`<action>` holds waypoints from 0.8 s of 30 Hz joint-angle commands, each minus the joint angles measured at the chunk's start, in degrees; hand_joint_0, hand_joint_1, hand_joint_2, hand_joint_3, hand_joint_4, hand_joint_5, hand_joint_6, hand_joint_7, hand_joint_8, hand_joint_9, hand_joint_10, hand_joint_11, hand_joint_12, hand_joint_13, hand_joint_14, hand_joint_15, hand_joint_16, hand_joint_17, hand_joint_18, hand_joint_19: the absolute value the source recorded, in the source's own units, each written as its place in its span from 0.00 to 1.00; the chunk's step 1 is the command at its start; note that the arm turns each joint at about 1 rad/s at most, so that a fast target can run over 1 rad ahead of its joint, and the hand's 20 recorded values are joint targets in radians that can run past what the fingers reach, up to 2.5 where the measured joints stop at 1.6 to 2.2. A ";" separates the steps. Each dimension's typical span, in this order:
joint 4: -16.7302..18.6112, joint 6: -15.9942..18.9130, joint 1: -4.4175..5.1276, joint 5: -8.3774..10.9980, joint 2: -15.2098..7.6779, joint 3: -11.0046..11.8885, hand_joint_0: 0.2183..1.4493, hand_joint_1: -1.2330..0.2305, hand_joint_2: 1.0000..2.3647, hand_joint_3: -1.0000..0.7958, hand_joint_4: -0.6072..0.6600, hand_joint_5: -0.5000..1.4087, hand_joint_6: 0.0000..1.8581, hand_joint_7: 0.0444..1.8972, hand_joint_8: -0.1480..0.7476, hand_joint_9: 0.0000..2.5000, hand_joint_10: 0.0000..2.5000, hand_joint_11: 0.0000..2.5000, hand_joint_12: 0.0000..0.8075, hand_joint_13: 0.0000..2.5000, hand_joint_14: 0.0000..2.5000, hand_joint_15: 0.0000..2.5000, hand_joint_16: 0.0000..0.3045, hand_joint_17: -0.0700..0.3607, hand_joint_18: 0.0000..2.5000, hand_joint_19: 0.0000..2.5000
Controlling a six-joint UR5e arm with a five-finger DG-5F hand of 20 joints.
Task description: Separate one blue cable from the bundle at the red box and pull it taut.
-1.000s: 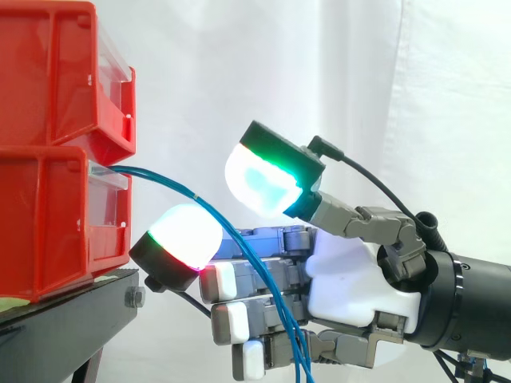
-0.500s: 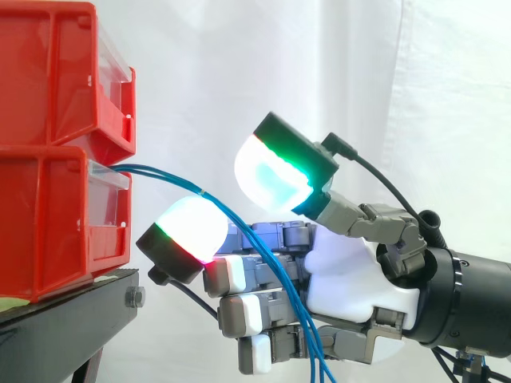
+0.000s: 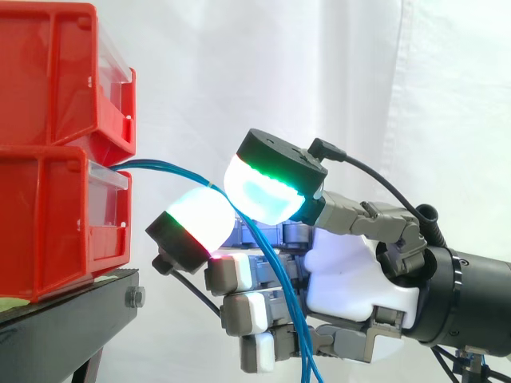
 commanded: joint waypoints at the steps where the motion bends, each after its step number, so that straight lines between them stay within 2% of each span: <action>1: 0.00 0.00 0.00 -0.01 -0.06 0.00 0.37 0.29 0.01 0.45 0.52 0.16 0.50 0.56 0.59 0.40 0.00 0.40 0.52 0.45 0.01 0.31 0.17 0.43 0.41 0.28; 13: 0.00 -0.18 0.00 -0.10 -0.06 0.17 0.39 0.29 0.00 0.30 0.54 0.18 0.50 0.59 0.60 0.42 0.01 0.40 0.52 0.46 0.01 0.31 0.16 0.42 0.42 0.28; 19: 0.00 -0.62 0.00 -0.10 -0.06 0.17 0.36 0.34 0.00 0.28 0.58 0.18 0.49 0.60 0.60 0.44 0.00 0.39 0.53 0.46 0.01 0.31 0.16 0.42 0.43 0.29; 24: 0.09 -0.79 0.00 -0.10 -0.06 0.26 0.33 0.38 0.00 0.28 0.60 0.18 0.49 0.56 0.61 0.44 0.01 0.40 0.53 0.47 0.01 0.31 0.16 0.42 0.43 0.30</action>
